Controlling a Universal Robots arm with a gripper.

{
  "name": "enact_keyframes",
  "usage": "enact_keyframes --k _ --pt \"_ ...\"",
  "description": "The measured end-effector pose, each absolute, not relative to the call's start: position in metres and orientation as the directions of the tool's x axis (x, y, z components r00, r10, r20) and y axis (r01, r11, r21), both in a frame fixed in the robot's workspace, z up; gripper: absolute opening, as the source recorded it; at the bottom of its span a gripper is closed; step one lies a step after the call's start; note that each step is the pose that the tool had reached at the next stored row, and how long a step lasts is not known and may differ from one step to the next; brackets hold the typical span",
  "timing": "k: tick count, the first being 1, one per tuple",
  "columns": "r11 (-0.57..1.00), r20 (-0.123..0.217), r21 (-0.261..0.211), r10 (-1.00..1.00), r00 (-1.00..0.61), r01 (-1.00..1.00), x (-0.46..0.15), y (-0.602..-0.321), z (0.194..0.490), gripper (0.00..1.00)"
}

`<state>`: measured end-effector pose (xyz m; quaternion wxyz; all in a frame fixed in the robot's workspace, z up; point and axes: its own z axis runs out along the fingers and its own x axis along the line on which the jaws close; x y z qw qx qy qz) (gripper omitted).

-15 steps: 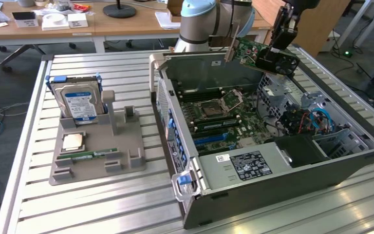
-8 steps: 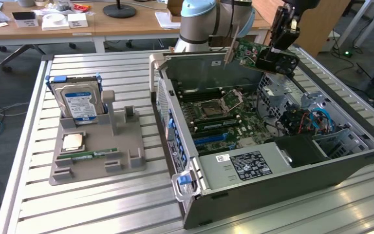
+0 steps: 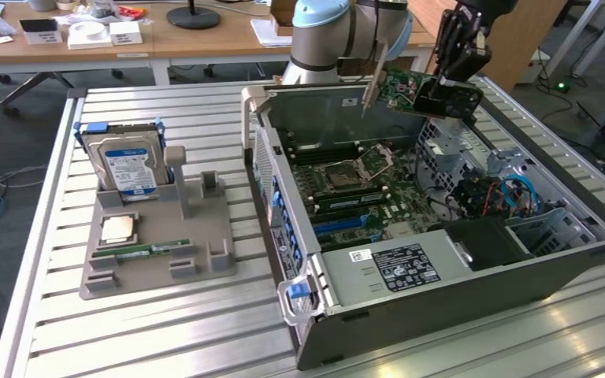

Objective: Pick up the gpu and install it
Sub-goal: 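Insert the gpu into the slot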

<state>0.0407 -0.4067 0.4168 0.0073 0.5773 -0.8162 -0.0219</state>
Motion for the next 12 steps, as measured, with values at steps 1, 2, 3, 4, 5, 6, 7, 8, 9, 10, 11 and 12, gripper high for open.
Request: enact_keyframes --k 1,2,3,4,5,6,7,8,9,10,11,12 --pt "0.316 -0.013 0.044 -0.948 -0.317 -0.948 0.0407 -0.4067 0.4167 0.26" --pt "0.299 -0.013 0.044 -0.954 -0.300 -0.953 0.0407 -0.4067 0.4167 0.26" --pt "0.286 -0.013 0.044 -0.958 -0.287 -0.957 0.0407 -0.4067 0.4167 0.26" --pt "0.276 -0.013 0.044 -0.961 -0.277 -0.960 0.0407 -0.4067 0.4167 0.26" --pt "0.269 -0.013 0.044 -0.963 -0.269 -0.962 0.0407 -0.4067 0.4166 0.26" --pt "0.259 -0.013 0.044 -0.966 -0.260 -0.965 0.0407 -0.4067 0.4166 0.26" --pt "0.249 -0.013 0.044 -0.968 -0.250 -0.968 0.0407 -0.4067 0.4166 0.26" --pt "0.237 -0.013 0.044 -0.971 -0.238 -0.971 0.0407 -0.4067 0.4165 0.26" --pt "0.224 -0.013 0.044 -0.974 -0.225 -0.974 0.0407 -0.4067 0.4165 0.26" --pt "0.209 -0.013 0.044 -0.978 -0.210 -0.977 0.0407 -0.4067 0.4164 0.26" --pt "0.195 -0.013 0.044 -0.981 -0.196 -0.980 0.0407 -0.4067 0.4164 0.26" --pt "0.181 -0.013 0.044 -0.983 -0.181 -0.983 0.0407 -0.4067 0.4163 0.26"
